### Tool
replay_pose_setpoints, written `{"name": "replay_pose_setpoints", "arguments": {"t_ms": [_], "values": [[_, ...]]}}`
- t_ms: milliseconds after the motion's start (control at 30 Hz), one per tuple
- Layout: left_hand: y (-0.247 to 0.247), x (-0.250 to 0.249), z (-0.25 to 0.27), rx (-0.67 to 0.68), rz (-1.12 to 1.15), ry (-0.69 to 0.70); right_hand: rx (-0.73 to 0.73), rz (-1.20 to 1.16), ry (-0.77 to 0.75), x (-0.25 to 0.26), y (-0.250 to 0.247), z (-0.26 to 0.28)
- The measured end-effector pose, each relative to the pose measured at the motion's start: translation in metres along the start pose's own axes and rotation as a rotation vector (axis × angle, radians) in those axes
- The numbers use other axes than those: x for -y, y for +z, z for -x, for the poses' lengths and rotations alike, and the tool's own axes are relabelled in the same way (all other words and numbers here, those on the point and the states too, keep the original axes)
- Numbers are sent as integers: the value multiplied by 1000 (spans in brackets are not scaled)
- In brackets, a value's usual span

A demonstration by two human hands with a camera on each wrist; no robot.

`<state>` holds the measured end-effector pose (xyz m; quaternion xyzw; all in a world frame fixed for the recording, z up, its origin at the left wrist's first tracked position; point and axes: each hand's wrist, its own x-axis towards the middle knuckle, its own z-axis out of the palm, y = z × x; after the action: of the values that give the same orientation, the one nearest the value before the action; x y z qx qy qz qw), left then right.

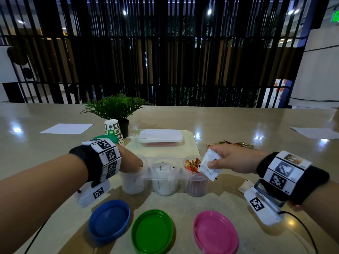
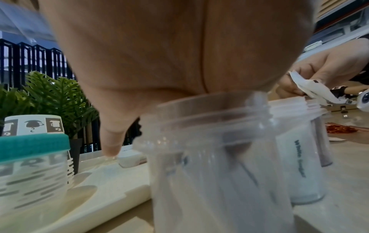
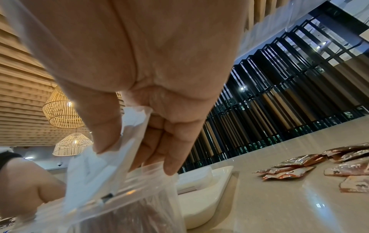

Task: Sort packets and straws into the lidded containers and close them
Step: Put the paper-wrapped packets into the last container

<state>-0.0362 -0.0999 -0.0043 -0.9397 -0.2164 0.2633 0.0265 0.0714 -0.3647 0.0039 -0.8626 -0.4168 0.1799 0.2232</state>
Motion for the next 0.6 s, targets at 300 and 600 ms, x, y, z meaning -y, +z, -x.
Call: {"name": "replay_pose_setpoints", "arguments": {"t_ms": [300,600], "values": [[1,-3,-10,-11,21,-20,-5,0,4,2,0,0],[6,17,-23,-1,72,2,-12,-7,7,2,2,0]]}}
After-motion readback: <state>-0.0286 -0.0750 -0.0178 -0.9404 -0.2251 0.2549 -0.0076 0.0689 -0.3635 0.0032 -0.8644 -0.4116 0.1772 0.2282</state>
